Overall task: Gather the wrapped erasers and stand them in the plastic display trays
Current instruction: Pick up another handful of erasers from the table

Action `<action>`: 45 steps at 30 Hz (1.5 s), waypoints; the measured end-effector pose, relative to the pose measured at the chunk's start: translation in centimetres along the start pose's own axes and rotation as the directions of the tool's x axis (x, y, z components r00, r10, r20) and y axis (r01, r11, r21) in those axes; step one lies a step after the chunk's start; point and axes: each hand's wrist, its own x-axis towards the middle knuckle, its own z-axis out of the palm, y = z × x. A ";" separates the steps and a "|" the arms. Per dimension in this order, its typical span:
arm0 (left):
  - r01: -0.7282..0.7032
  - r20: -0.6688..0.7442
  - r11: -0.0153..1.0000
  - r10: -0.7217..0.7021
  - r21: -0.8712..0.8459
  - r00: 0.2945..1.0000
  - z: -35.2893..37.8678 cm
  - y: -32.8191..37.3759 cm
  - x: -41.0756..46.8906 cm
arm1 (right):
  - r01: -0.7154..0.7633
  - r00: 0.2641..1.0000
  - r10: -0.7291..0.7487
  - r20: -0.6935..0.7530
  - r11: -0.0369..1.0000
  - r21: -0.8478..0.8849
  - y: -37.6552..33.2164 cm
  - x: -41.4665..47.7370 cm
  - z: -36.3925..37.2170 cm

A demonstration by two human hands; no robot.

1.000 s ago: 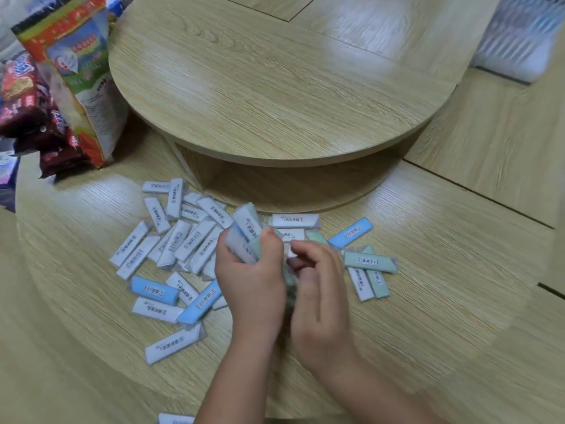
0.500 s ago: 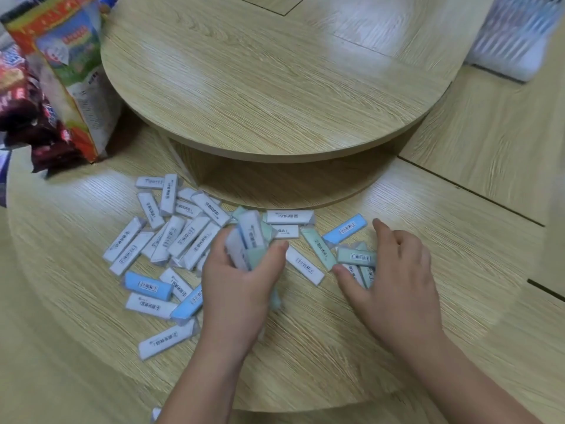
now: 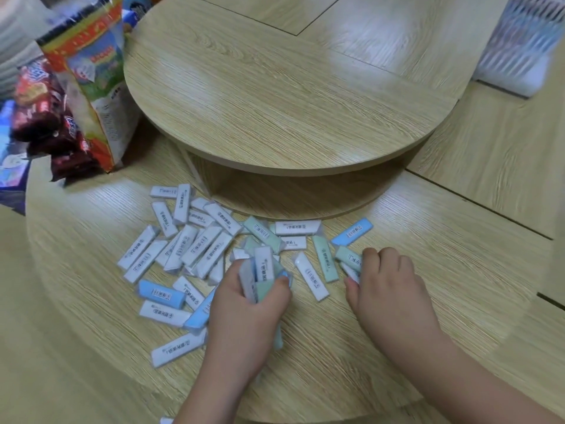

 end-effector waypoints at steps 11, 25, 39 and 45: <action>0.028 0.041 0.999 -0.029 0.018 0.999 -0.2 -0.1 -0.1 | 0.028 0.997 -0.013 -0.073 0.979 0.203 1.2 0.2 0.3; 0.007 0.013 1.000 -0.007 0.016 1.000 -1.3 -0.4 -0.8 | 0.624 0.779 -0.623 -0.063 0.764 0.161 5.1 9.6 0.3; 0.051 0.014 0.999 -0.051 0.008 0.999 -1.4 -0.3 -0.9 | 0.664 0.742 -0.670 -0.028 0.728 0.168 5.9 8.9 -0.2; 0.104 -0.059 0.995 -0.104 -0.003 0.993 -2.1 -0.1 -1.0 | 0.176 0.969 -0.235 0.074 0.871 0.459 3.1 6.4 -2.9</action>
